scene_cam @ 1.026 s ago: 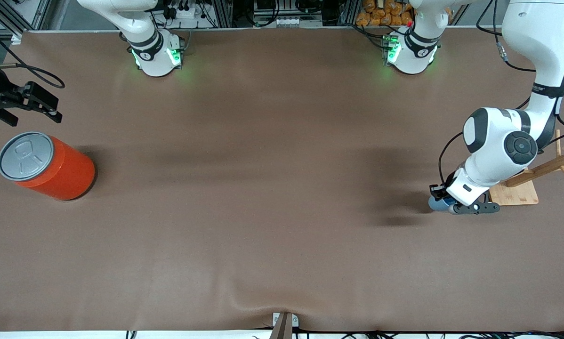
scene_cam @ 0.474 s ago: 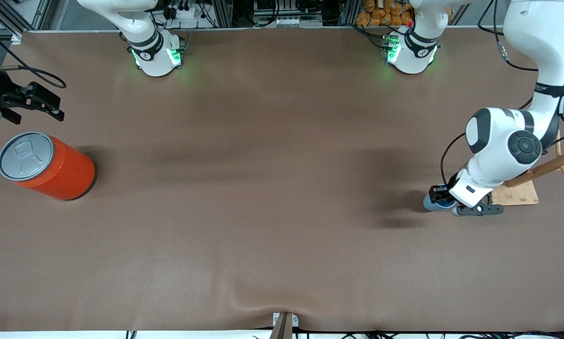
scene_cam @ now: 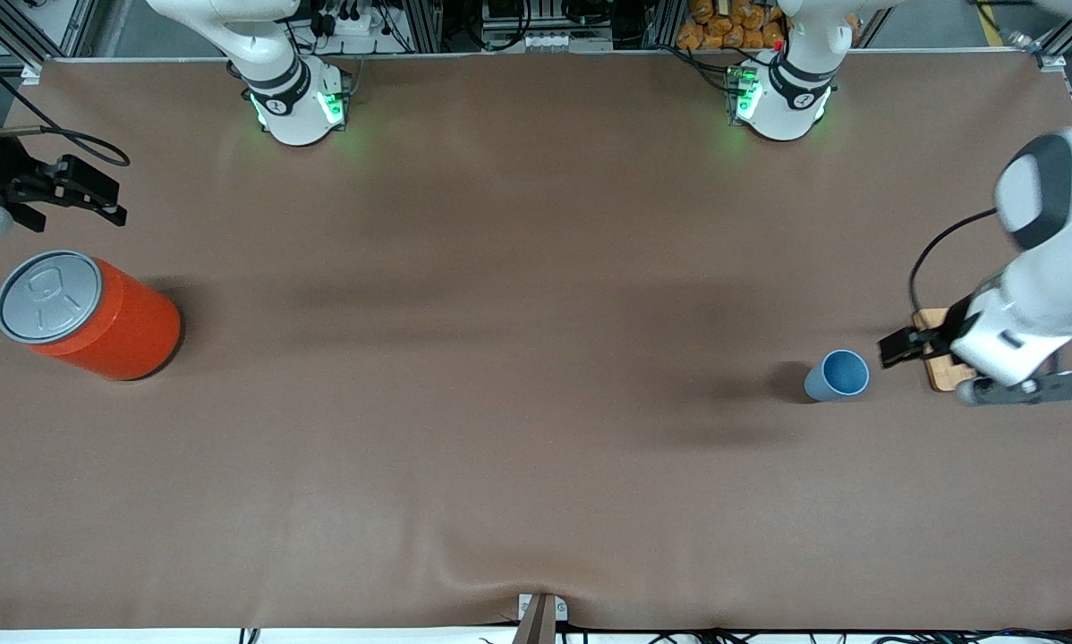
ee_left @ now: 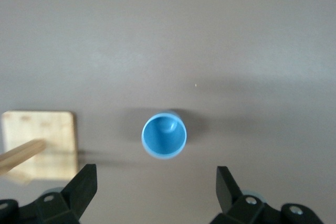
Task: Flip cup
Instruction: 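Open the left gripper and raise it off the cup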
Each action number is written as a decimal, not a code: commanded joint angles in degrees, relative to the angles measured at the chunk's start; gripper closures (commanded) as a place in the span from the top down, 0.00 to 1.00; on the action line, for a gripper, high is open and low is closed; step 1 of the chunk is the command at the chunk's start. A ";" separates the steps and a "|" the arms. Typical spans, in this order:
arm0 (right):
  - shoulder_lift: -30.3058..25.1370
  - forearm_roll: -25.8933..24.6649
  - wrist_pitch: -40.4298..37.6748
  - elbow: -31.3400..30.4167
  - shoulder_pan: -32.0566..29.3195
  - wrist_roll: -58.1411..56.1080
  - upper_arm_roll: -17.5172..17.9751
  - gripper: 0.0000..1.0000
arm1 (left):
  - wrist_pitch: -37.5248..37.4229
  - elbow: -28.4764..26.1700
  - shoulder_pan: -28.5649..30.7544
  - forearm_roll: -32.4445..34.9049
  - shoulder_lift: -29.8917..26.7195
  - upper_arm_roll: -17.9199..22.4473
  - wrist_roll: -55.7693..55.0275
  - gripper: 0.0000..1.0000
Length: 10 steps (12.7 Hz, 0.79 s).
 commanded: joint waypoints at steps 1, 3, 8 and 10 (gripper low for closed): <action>0.54 -0.62 -0.45 1.33 -0.92 -0.73 0.46 1.00 | -6.39 3.66 0.55 1.12 -3.79 -1.02 -0.34 1.00; 0.46 -0.53 -0.36 1.42 -1.01 -0.64 0.46 1.00 | -8.66 3.66 0.55 0.77 -7.05 -1.02 -0.34 1.00; 0.54 -0.44 -0.44 1.42 -0.92 -0.64 0.46 1.00 | -13.95 -0.46 0.82 -3.80 -14.79 -0.93 -1.04 1.00; 0.46 -0.44 -0.45 1.42 -0.92 -0.64 0.46 1.00 | -13.95 -2.31 0.82 -3.81 -16.38 -1.02 -1.21 1.00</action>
